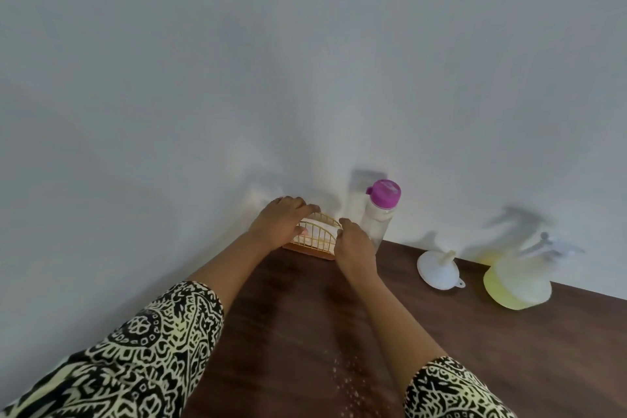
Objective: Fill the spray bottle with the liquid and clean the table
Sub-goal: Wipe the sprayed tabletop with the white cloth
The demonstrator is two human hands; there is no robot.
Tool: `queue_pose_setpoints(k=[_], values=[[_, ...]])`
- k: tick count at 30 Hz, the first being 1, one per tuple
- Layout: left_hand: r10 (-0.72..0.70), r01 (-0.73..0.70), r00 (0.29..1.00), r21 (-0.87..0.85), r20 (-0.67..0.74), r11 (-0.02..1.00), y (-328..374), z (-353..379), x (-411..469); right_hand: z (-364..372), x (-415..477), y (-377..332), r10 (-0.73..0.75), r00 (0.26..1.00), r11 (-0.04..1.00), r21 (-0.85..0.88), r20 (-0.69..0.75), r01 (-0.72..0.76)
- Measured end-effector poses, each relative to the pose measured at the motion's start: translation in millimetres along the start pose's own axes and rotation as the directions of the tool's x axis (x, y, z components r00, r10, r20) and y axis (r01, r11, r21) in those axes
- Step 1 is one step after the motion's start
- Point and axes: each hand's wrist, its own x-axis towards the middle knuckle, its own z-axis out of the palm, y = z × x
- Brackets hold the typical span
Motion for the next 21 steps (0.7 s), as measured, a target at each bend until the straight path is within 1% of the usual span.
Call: queue_pose_setpoints(k=[4,6,9,12,17,21], values=[[-0.014,0.014,1.0,-0.015,0.016,1.0,-12.4,0.7,-9.1,4.6,9.2,-4.0,0.042,0.999,0.998,-0.042,0.021,-0.041],[-0.031,0.032,0.999,-0.023,0.012,0.999,-17.6,1.9,-14.0,7.0,13.2,-3.2,0.035,0.998,0.995,-0.098,0.054,-0.03],[-0.073,0.073,0.997,-0.079,-0.003,0.994,-21.4,4.4,-20.2,9.2,19.7,-3.7,0.039,0.995,0.988,-0.15,0.097,-0.024],[-0.098,0.096,0.995,-0.12,-0.01,0.988,-20.2,4.7,-22.1,10.5,25.6,-6.4,0.069,0.991,0.986,-0.156,0.111,-0.051],[-0.131,0.129,0.991,-0.122,-0.011,0.984,-16.9,4.4,-22.0,13.5,30.5,-6.0,0.098,0.987,0.984,-0.159,0.126,-0.077],[-0.144,0.142,0.99,-0.139,-0.008,0.98,-16.0,3.9,-21.4,17.8,28.2,-8.9,0.058,0.993,0.981,-0.188,0.104,-0.037]])
